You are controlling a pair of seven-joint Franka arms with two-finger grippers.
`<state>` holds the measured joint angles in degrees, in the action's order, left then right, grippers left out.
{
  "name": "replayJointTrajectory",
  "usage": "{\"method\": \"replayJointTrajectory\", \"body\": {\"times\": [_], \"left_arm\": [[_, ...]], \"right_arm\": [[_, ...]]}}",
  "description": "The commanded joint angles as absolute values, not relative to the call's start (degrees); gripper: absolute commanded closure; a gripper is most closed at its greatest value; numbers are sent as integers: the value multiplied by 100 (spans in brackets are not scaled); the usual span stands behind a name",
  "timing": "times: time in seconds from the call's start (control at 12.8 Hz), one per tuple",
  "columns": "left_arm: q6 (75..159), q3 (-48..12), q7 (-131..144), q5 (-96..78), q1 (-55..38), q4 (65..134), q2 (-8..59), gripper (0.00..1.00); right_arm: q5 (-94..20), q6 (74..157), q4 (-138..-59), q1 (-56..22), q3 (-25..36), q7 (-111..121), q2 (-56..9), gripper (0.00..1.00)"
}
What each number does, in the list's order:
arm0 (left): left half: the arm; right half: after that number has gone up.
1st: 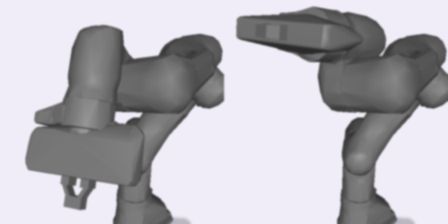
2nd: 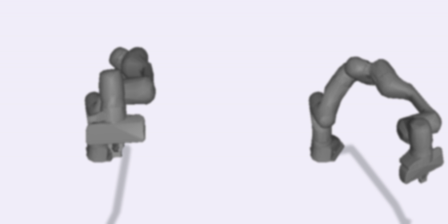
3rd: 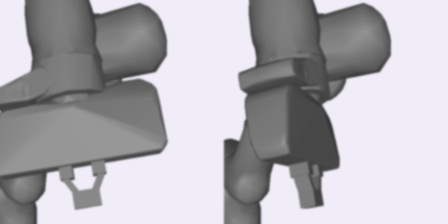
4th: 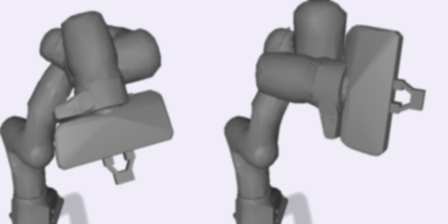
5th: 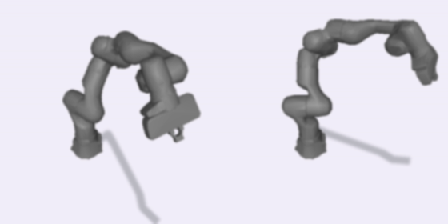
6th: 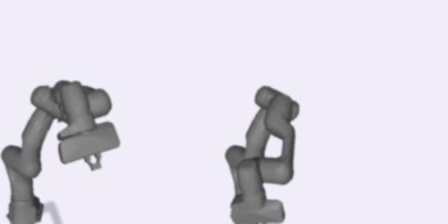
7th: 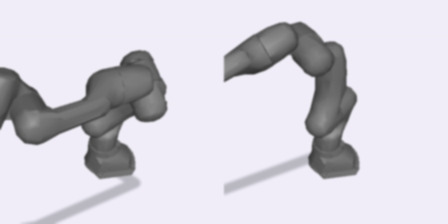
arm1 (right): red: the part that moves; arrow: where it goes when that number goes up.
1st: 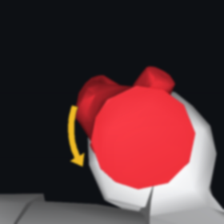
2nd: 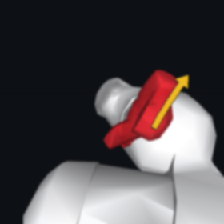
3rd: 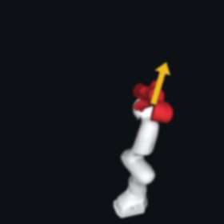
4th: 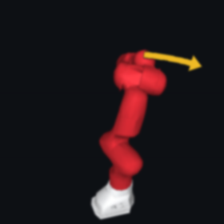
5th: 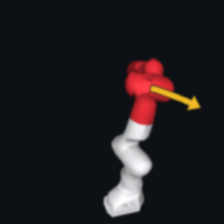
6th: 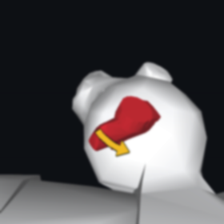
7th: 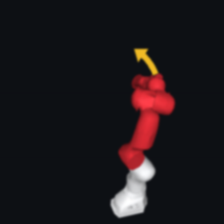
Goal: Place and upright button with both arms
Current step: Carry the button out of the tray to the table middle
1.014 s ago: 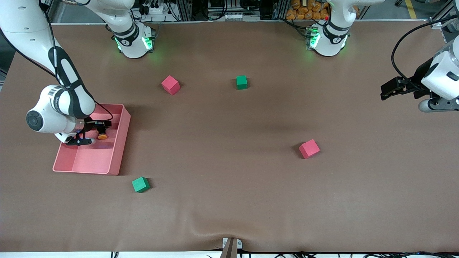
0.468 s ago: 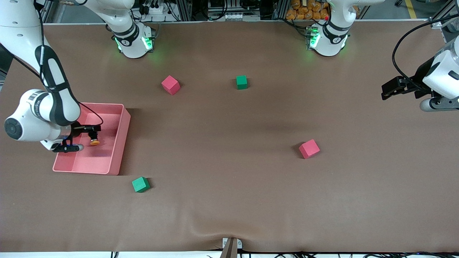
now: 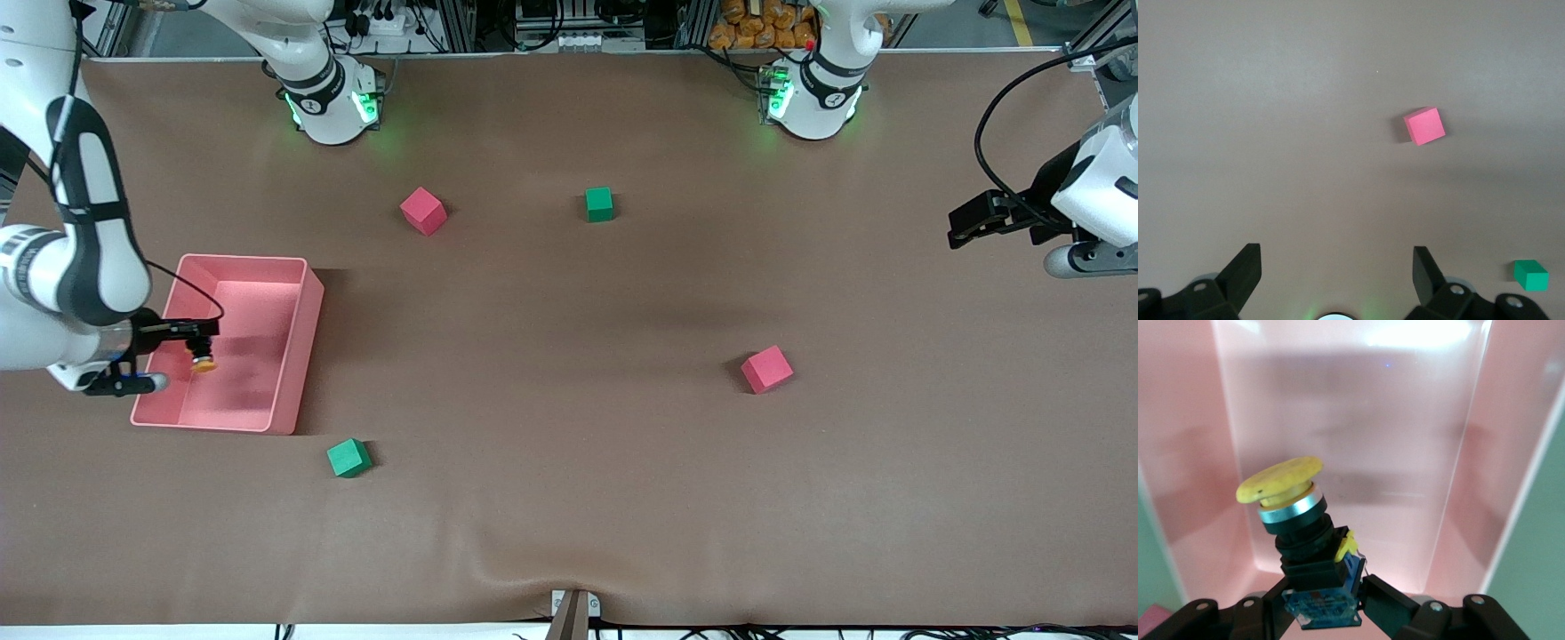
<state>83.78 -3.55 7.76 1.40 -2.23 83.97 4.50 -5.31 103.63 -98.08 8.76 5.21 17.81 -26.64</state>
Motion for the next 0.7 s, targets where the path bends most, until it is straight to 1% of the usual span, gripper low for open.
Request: {"method": "replayJointTrajectory", "body": {"times": [0.0, 0.31, 0.47, 0.62], "left_arm": [[8455, -360, 677, 123, -237, 8394, 457, 0], [8534, -360, 686, 114, -255, 8411, 641, 0], [8560, -369, 694, 114, -272, 8411, 729, 0], [8604, -369, 694, 114, -325, 8411, 852, 0]], "right_arm": [[-466, 9880, -9072, 617, 475, 1286, -2777, 100], [-650, 9704, -8509, -86, 431, 118, -2777, 100], [-1306, 9703, -8420, -560, 413, -690, -2777, 100], [-1660, 9782, -8342, -1104, 396, -1446, -2891, 100]]}}
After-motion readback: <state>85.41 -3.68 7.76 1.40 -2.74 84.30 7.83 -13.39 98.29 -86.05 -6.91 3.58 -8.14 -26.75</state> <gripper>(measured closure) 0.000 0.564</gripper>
